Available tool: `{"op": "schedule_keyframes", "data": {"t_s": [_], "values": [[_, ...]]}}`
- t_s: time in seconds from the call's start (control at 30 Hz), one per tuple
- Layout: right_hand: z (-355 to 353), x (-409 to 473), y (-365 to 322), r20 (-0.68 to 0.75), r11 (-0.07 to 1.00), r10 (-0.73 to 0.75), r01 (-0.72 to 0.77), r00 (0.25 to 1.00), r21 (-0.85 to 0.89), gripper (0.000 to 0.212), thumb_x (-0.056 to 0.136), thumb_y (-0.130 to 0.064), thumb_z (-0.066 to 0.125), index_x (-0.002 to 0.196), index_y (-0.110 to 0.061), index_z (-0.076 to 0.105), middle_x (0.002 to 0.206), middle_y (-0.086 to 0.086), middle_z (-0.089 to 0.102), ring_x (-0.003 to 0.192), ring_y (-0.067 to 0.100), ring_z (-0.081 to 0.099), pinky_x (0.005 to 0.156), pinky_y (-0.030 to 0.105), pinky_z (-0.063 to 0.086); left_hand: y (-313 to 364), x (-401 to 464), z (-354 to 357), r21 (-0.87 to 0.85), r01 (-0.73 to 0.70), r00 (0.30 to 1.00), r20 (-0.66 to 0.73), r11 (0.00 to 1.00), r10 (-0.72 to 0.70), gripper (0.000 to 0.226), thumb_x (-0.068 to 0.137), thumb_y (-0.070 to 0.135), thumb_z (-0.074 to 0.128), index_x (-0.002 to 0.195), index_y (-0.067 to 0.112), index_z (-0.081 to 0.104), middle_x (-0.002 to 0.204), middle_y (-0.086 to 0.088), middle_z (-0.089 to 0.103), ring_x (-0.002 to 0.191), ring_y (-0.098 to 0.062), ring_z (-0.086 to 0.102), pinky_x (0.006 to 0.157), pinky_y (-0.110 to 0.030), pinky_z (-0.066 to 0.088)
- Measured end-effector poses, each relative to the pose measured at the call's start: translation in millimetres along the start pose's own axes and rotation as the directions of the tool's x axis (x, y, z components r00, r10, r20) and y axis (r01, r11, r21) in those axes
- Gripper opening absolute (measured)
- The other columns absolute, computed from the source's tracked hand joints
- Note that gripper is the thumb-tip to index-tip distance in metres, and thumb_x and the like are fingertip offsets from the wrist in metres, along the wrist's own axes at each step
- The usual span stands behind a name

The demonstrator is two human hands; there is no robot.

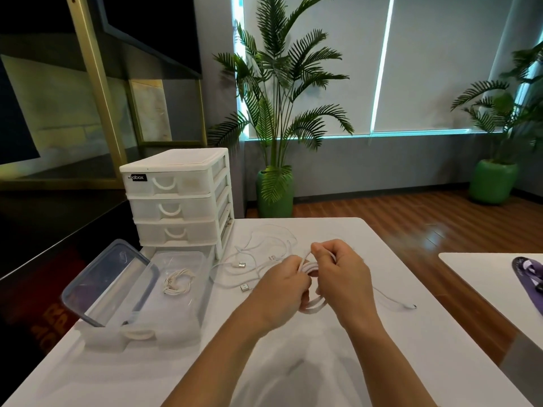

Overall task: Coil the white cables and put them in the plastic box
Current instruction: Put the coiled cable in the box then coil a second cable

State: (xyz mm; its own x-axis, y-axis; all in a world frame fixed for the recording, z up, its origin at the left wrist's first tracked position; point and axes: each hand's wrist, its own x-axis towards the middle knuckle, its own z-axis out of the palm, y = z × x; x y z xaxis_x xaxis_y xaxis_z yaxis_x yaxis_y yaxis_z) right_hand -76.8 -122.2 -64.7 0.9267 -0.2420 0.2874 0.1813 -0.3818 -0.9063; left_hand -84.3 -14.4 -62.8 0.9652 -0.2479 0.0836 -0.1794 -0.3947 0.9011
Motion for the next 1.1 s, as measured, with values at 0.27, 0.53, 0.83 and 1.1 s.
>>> {"op": "schedule_keyframes", "data": {"t_s": [0.27,0.53,0.83,1.1], "values": [[-8.2,7.0,-4.2,0.084,0.878,0.312,-0.321,0.946,0.355,0.012,0.090,-0.019,0.057,0.091,-0.011,0.065,0.085,0.007,0.067,0.068,0.022,0.060,0.059,0.030,0.049,-0.8,-5.5,20.4,0.246,-0.182,0.955,-0.188,0.952,0.231,0.029,0.100,0.027,0.034,0.128,0.028,0.033,0.114,0.010,0.049,0.085,-0.008,0.054,0.062,-0.001,0.042],[-8.9,8.7,-0.1,0.270,0.654,0.412,-0.489,0.870,0.577,0.014,0.089,-0.016,0.059,0.093,-0.003,0.063,0.071,0.011,0.063,0.055,0.018,0.055,0.059,0.032,0.048,-5.1,-3.1,16.7,0.341,-0.192,0.955,-0.153,0.920,0.255,0.002,0.099,0.032,0.035,0.100,0.031,0.037,0.100,0.012,0.051,0.080,-0.002,0.051,0.062,-0.006,0.041],[-11.2,1.7,-9.5,0.374,0.767,0.177,-0.366,0.910,0.527,0.049,0.078,0.000,0.067,0.118,-0.021,0.050,0.099,0.002,0.059,0.082,0.021,0.063,0.065,0.022,0.050,-1.3,0.4,0.3,0.205,-0.037,0.967,-0.240,0.978,0.087,0.023,0.099,0.039,0.032,0.092,0.022,0.046,0.089,0.005,0.056,0.074,-0.009,0.050,0.062,-0.018,0.041],[-2.1,-0.8,-3.9,0.129,0.989,-0.111,0.097,0.985,0.109,0.024,0.078,-0.012,0.072,0.077,-0.029,0.055,0.095,-0.005,0.058,0.085,0.012,0.060,0.067,0.012,0.046,-3.1,3.9,-8.8,-0.162,0.064,0.969,-0.227,0.985,-0.100,0.027,0.100,0.032,0.035,0.080,0.020,0.048,0.077,-0.001,0.052,0.070,-0.012,0.047,0.067,-0.025,0.040]]}}
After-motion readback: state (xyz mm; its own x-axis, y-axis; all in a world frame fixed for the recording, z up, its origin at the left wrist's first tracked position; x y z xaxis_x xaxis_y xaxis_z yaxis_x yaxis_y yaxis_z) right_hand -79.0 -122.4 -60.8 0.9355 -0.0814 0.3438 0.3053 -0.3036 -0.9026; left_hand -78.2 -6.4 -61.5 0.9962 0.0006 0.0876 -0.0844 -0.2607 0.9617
